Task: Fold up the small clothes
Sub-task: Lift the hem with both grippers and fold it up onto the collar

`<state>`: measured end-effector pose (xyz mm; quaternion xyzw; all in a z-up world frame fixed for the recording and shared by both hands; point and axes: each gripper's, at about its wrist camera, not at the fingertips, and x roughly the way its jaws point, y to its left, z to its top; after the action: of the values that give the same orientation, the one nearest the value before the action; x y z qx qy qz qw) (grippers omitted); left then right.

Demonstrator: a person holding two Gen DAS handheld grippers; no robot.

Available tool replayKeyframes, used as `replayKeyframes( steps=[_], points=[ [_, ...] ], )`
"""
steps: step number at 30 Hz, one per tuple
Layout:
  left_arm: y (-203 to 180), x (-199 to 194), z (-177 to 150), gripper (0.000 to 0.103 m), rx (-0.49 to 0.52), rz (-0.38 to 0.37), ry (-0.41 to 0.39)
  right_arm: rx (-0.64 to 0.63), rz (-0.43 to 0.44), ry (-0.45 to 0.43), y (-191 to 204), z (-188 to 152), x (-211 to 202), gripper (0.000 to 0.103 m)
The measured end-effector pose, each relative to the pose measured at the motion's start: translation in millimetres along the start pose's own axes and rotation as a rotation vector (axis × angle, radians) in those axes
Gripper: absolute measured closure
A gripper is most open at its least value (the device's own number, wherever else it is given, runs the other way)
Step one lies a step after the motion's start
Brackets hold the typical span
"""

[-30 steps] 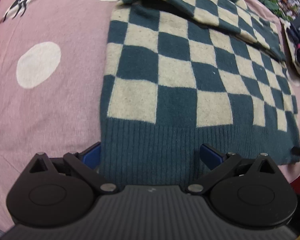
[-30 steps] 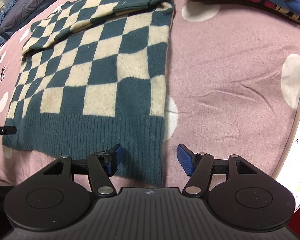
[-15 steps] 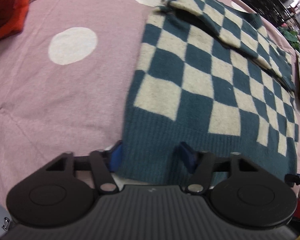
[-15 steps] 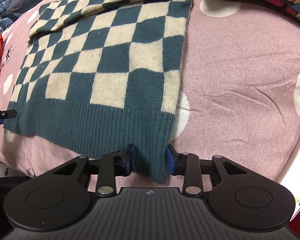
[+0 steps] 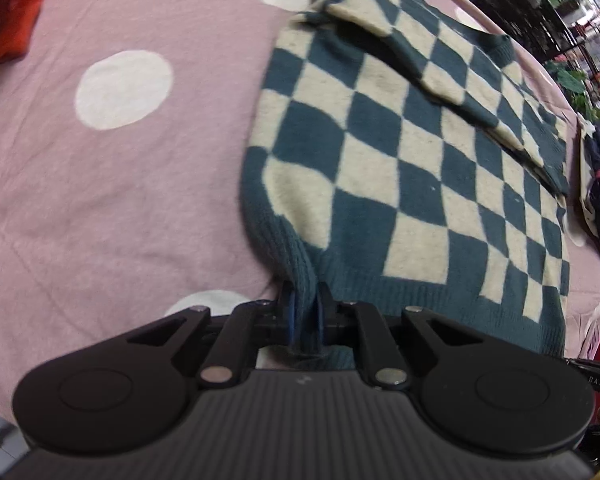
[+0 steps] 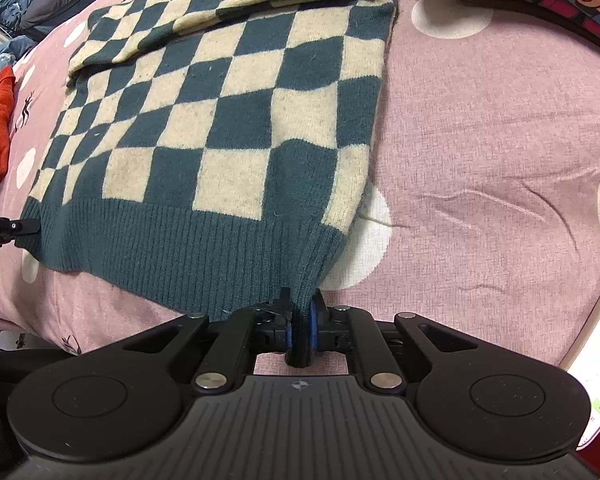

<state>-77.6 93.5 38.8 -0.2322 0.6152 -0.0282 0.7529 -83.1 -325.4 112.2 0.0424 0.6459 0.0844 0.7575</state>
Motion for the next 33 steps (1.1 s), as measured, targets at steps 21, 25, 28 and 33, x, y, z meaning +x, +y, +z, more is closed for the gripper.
replayKeyframes(
  steps=[21, 25, 28, 33],
  points=[
    [-16.9, -20.6, 93.0, 0.097, -0.026, -0.088, -0.089, -0.005, 0.11, -0.205, 1.5, 71.2, -38.9, 0.091],
    [-38.0, -24.0, 158.1, 0.097, 0.026, -0.078, -0.193, -0.025, 0.103, -0.309, -0.7, 124.7, -40.8, 0.092],
    [-57.4, -28.1, 209.7, 0.097, 0.085, -0.009, -0.286, -0.043, 0.064, -0.388, -7.6, 167.9, -43.0, 0.092],
    [-75.5, -15.6, 278.6, 0.097, 0.062, -0.007, -0.323, -0.054, -0.004, -0.464, -19.0, 230.2, -38.0, 0.092]
  ],
)
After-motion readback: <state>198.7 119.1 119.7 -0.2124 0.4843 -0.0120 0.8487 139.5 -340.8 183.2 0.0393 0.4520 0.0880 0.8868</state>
